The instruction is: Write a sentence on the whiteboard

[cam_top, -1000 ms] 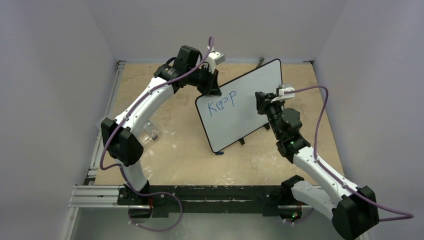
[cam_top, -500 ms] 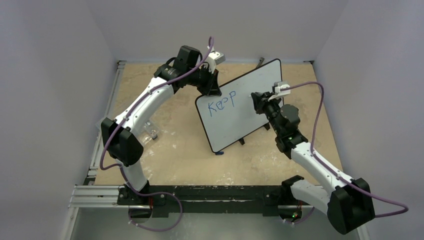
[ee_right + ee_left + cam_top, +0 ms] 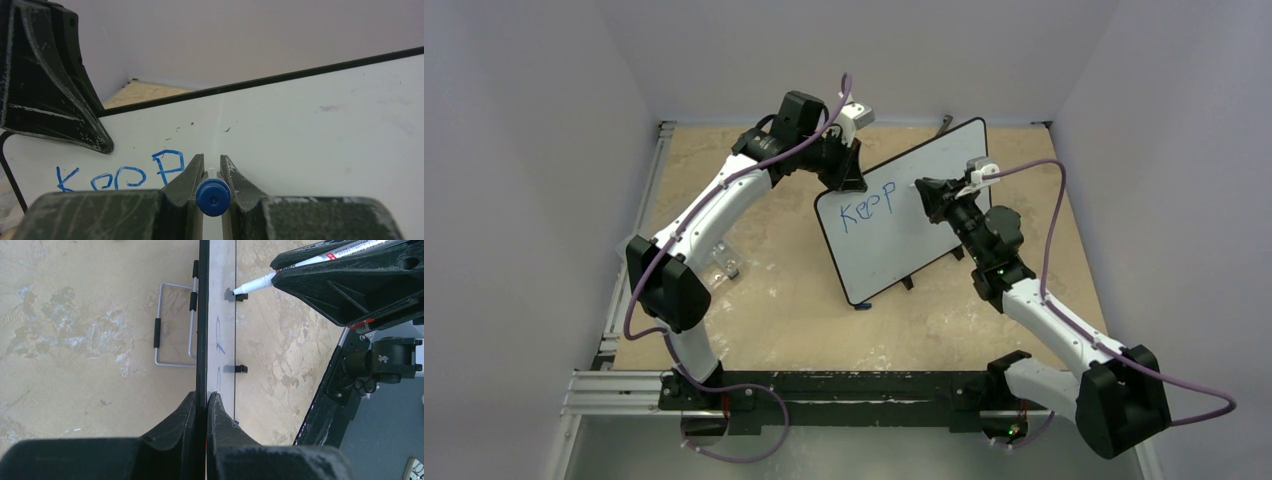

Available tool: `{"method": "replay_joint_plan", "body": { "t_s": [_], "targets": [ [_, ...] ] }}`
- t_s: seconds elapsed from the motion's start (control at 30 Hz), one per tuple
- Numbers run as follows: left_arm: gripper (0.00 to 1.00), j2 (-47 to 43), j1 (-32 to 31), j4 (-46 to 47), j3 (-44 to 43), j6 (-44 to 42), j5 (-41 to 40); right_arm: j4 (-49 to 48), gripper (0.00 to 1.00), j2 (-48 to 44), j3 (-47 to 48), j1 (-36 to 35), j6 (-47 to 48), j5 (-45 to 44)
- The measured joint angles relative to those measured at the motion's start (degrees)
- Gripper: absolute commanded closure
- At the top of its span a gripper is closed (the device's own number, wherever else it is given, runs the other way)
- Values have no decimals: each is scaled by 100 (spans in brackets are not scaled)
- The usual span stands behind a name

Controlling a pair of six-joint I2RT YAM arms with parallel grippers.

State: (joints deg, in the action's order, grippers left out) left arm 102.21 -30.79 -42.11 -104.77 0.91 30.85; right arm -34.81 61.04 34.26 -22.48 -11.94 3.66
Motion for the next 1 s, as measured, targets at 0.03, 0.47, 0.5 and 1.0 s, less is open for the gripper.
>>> {"method": "replay_joint_plan", "body": {
  "t_s": [0.03,0.47,0.5,1.0],
  "targets": [
    [100,0,0,0,0,0,2,-61,100,22,11,0,-9,24],
    [100,0,0,0,0,0,2,-485,100,389,39,0,-186,37],
    [100,0,0,0,0,0,2,-503,100,389,39,0,-192,37],
    [100,0,13,0,11,0,-9,-730,100,339,-398,4,-286,-9]
  ]
}}
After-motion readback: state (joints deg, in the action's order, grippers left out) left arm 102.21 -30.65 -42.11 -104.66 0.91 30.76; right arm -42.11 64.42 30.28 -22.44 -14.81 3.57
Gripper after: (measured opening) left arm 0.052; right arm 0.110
